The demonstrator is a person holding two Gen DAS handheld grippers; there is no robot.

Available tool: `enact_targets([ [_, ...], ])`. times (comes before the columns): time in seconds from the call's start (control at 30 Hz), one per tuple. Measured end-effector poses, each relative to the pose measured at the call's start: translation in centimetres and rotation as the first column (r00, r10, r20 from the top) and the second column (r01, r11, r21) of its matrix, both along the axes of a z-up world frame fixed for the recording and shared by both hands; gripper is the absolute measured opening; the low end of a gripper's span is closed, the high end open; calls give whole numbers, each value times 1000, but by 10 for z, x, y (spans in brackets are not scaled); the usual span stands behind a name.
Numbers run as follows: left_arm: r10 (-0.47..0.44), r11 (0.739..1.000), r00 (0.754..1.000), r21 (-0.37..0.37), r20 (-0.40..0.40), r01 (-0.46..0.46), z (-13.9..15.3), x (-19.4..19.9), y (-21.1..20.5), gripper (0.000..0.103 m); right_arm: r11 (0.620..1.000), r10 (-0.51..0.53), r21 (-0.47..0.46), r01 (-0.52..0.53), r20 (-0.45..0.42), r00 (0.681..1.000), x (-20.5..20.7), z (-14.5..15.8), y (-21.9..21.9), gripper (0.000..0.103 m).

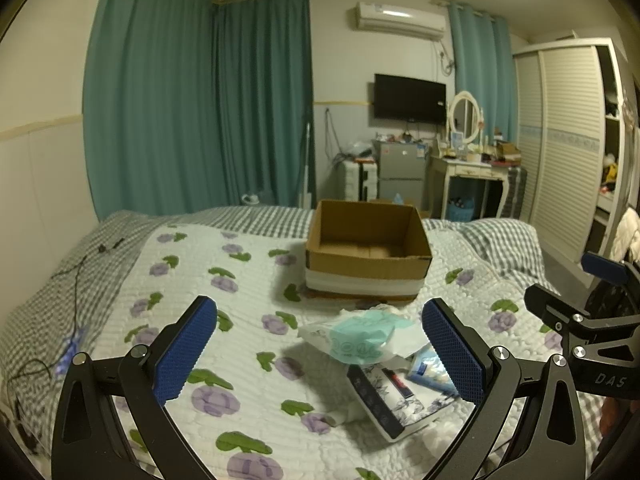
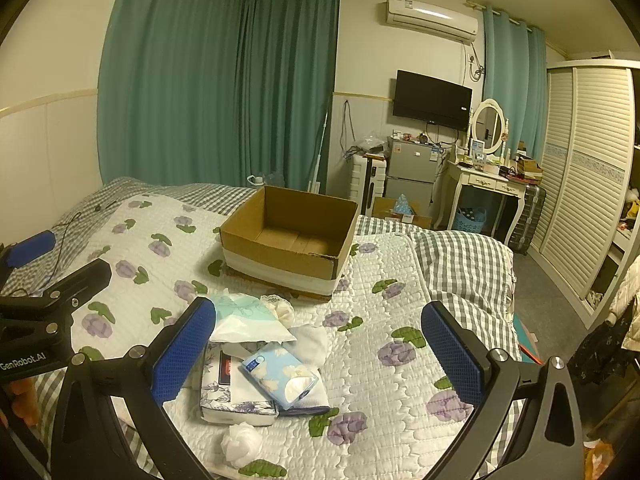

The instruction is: Organize soft objects

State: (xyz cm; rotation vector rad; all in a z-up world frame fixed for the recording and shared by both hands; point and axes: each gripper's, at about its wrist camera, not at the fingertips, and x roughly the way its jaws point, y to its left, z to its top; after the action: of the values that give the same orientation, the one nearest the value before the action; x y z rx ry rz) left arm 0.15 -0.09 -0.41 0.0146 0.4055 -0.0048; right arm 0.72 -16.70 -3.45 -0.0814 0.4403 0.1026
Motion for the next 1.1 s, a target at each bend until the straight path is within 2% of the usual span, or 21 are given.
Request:
enact_targets([
  [1.1,-5,1000,1000,-3,-1,5,-4,-2,4,103,1000,4,-3,-4,-7,1000,0,-4,2,103],
])
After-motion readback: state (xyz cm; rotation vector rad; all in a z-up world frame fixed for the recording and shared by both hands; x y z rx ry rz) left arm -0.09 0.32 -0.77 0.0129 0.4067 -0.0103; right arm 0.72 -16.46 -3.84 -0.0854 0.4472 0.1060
